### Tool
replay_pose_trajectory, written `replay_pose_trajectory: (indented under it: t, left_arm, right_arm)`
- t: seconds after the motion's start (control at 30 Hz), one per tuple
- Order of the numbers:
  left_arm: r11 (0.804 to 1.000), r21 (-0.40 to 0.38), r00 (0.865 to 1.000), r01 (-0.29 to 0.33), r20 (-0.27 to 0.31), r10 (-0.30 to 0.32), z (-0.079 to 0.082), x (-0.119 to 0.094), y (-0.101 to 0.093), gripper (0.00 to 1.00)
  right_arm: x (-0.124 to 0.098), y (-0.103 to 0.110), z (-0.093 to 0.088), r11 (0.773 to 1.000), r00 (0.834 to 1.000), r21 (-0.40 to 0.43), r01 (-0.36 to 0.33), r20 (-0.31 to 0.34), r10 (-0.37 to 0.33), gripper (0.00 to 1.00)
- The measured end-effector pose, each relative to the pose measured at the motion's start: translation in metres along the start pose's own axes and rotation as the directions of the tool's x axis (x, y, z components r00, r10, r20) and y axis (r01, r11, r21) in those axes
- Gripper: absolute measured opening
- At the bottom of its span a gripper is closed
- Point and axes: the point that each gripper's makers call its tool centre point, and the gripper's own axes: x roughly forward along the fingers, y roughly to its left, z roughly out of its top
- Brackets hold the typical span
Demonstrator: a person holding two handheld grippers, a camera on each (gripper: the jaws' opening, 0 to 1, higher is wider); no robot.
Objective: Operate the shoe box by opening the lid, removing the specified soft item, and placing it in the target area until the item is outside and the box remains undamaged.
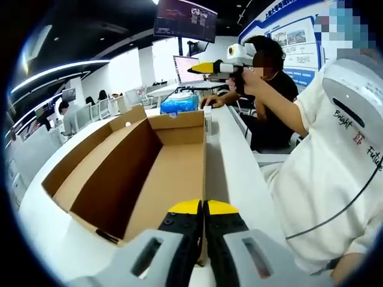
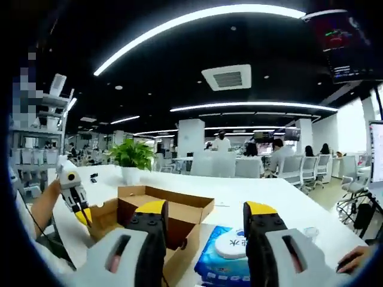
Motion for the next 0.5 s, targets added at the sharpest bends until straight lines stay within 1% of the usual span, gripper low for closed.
replay_pose_trajectory:
  t: [0.03, 0.07, 0.1, 0.13, 0.17, 0.2, 0.23, 0.3, 0.33, 0.37, 0.4, 0.47, 0.5]
  left_arm:
    - [1.000, 0.001, 1.000, 0.000, 0.002, 0.000, 0.000, 0.000, 0.000, 0.01]
    - [1.000, -0.005, 1.000, 0.001, 0.005, -0.001, 0.000, -0.001, 0.001, 0.01]
    - [1.000, -0.007, 1.000, 0.002, 0.006, -0.002, 0.000, -0.001, 0.001, 0.01]
    - [1.000, -0.009, 1.000, 0.004, 0.009, -0.004, 0.000, -0.001, 0.001, 0.01]
    - [1.000, -0.012, 1.000, 0.003, 0.010, -0.003, 0.000, -0.001, 0.001, 0.01]
    - [1.000, -0.009, 1.000, -0.001, 0.012, 0.001, 0.000, -0.001, 0.001, 0.01]
    - [1.000, -0.003, 1.000, -0.006, 0.013, 0.006, 0.000, -0.001, 0.000, 0.01]
    - [1.000, -0.001, 1.000, -0.010, 0.011, 0.010, 0.001, -0.001, 0.000, 0.01]
    - [1.000, 0.000, 1.000, -0.012, 0.009, 0.012, 0.001, -0.001, 0.000, 0.01]
    - [1.000, -0.004, 1.000, -0.014, 0.007, 0.014, 0.001, -0.001, 0.001, 0.01]
    - [1.000, -0.001, 1.000, -0.014, 0.007, 0.014, 0.001, -0.001, 0.001, 0.01]
    - [1.000, 0.003, 1.000, -0.015, 0.011, 0.015, 0.001, -0.001, 0.001, 0.01]
    - [1.000, 0.006, 1.000, -0.017, 0.012, 0.017, 0.001, -0.001, 0.000, 0.01]
  right_arm:
    - [0.000, 0.004, -0.005, 0.999, 1.000, 0.037, -0.021, -0.002, 0.021, 0.40]
    - [0.002, 0.003, -0.007, 1.000, 0.999, 0.007, -0.030, -0.010, 0.030, 0.40]
    - [0.003, 0.004, -0.010, 0.999, 0.999, 0.000, -0.035, -0.019, 0.035, 0.42]
    - [0.002, -0.003, -0.010, 0.998, 0.999, -0.057, 0.014, -0.034, -0.016, 0.44]
    - [0.001, -0.003, -0.006, 0.995, 1.000, -0.094, 0.016, -0.015, -0.017, 0.47]
    - [0.000, 0.003, -0.002, 0.994, 1.000, -0.113, 0.000, -0.002, 0.000, 0.49]
    - [-0.001, 0.007, -0.002, 0.994, 1.000, -0.106, -0.007, -0.015, 0.006, 0.50]
    - [0.000, 0.021, -0.002, 0.991, 0.997, -0.108, -0.075, -0.035, 0.072, 0.42]
    - [-0.001, 0.023, 0.001, 0.997, 0.998, -0.038, -0.064, -0.027, 0.063, 0.39]
    - [-0.001, 0.023, 0.005, 0.998, 0.998, -0.019, -0.057, -0.006, 0.057, 0.37]
    - [-0.002, 0.023, 0.007, 0.997, 0.998, -0.035, -0.068, -0.003, 0.068, 0.36]
    - [-0.002, 0.021, 0.011, 0.999, 0.998, -0.001, -0.054, 0.014, 0.054, 0.36]
    - [-0.003, 0.019, 0.014, 0.999, 0.999, -0.010, -0.048, 0.023, 0.048, 0.39]
